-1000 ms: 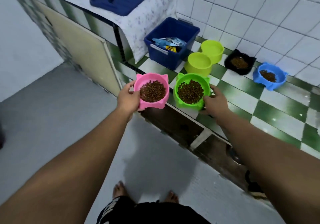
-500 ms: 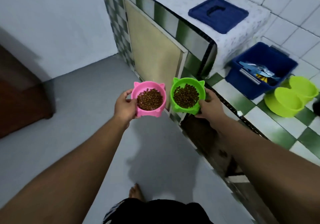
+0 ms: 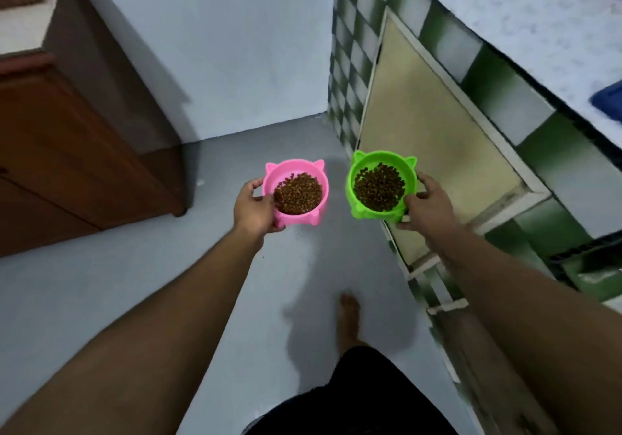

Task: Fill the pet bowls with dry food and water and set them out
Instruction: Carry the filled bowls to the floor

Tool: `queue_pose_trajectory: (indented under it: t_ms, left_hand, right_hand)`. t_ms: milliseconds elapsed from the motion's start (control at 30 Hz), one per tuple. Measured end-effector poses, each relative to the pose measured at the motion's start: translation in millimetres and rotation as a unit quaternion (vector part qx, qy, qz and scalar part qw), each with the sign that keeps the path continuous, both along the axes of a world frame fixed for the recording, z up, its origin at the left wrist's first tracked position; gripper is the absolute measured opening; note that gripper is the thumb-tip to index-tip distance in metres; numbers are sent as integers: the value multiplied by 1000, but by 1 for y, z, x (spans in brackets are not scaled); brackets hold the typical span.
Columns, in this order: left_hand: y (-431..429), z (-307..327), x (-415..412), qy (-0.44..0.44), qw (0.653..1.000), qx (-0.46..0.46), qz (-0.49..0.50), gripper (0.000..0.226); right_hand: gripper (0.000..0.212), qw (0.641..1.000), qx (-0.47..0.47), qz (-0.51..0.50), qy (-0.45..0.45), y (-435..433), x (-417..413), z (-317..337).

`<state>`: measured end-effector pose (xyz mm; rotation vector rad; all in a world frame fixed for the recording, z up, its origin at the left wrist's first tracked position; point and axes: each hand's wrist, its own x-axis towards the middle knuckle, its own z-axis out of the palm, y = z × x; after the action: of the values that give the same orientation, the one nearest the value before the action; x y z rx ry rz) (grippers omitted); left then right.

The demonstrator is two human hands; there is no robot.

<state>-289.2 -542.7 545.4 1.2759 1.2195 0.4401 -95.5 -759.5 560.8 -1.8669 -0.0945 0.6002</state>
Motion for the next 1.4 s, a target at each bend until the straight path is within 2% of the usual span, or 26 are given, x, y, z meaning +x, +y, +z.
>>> queue_pose_trajectory:
  t_ms: [267,500,633,767,967,1200,1300,1400]
  left_hand:
    - [119,-11,84,17,996,-5,91,27]
    - [251,-35,162,39,988,-14,149,22]
    - [343,-67,211,63,986,-3,156,23]
    - [443,-138,259,109,986,-12,125,41]
    - [548,-278,337,148,979,-20,139,16]
    - [628,-485,400,181,969,8,166,25]
    - [652,-578,424,197,965,10,173,29]
    - [673,-644,441,214,961,38,173,31]
  right_hand:
    - [52,996,10,81,35,156,127,-6]
    - [52,993,-3,96,62,294,222,-19]
    - [56,993,-28,91,67,382,276,-48]
    - [53,993,-42,83,76,471,320,-102]
    - [54,989,-72,75,101,597,386,-255]
    - [52,984,-144,94,41,686,450,-505]
    - [56,977,-177,121,-2,713,492,-636]
    - [55,974,-178,136,-33,739,516,-712]
